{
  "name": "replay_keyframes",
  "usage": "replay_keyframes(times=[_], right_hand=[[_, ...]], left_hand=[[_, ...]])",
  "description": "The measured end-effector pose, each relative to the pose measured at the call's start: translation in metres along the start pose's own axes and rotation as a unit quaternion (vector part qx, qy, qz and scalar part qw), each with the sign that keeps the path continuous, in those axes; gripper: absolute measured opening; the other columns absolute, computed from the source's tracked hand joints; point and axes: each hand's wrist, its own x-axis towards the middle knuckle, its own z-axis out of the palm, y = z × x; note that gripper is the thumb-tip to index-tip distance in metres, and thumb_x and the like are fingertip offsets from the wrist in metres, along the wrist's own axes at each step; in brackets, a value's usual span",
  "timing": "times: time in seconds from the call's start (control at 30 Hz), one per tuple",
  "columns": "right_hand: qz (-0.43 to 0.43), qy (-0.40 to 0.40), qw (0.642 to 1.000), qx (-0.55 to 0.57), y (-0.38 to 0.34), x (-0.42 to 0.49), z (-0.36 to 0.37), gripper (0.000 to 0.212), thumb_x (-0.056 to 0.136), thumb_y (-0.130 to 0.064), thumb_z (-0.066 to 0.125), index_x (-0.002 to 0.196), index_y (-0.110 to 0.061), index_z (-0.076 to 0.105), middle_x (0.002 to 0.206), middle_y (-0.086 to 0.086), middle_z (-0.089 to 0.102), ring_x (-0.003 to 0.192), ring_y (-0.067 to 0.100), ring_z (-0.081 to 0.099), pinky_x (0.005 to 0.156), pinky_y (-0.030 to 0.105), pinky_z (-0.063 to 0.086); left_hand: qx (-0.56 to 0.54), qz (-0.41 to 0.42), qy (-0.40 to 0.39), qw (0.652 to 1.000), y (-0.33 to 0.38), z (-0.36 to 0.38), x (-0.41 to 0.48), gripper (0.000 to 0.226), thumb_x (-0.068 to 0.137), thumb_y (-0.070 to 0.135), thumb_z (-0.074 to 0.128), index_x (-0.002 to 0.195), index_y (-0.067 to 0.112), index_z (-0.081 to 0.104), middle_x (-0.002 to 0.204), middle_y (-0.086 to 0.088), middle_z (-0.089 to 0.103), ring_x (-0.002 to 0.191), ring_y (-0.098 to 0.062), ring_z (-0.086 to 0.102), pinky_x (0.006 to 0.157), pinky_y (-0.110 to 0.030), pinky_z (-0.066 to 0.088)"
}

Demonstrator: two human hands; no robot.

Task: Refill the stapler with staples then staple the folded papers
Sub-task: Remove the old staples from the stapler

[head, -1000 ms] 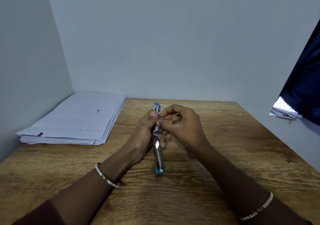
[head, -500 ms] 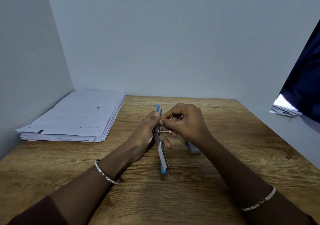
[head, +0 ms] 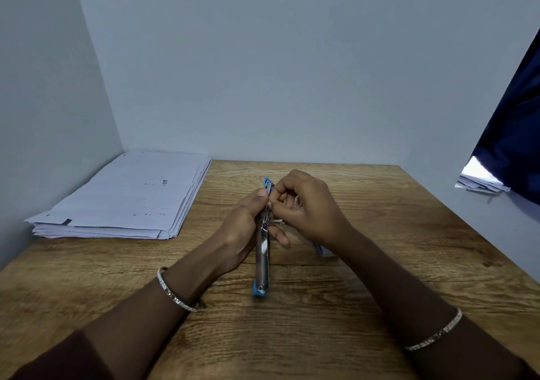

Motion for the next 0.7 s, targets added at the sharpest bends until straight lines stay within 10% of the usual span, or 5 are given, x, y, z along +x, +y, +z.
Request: replay_keyframes(times=[0.7], right_hand=[[0.090,-0.058,0.985,0.135,0.0007,0.0040,-0.0042,0.010,0.077,-0.010,0.085,0.083,-0.008,0.078,0.070,-0.002,0.072,0.060,0.000,0.059,0.061,0.018,0.049]], left_hand=[[-0.089,-0.058,0.024,0.994,0.0085,0.0027,-0.0013,0.038,0.110,0.028,0.031,0.123,-0.002,0.050,0.080,-0.010,0.077,0.044,-0.022,0.066,0.050,-0.034,0.060]])
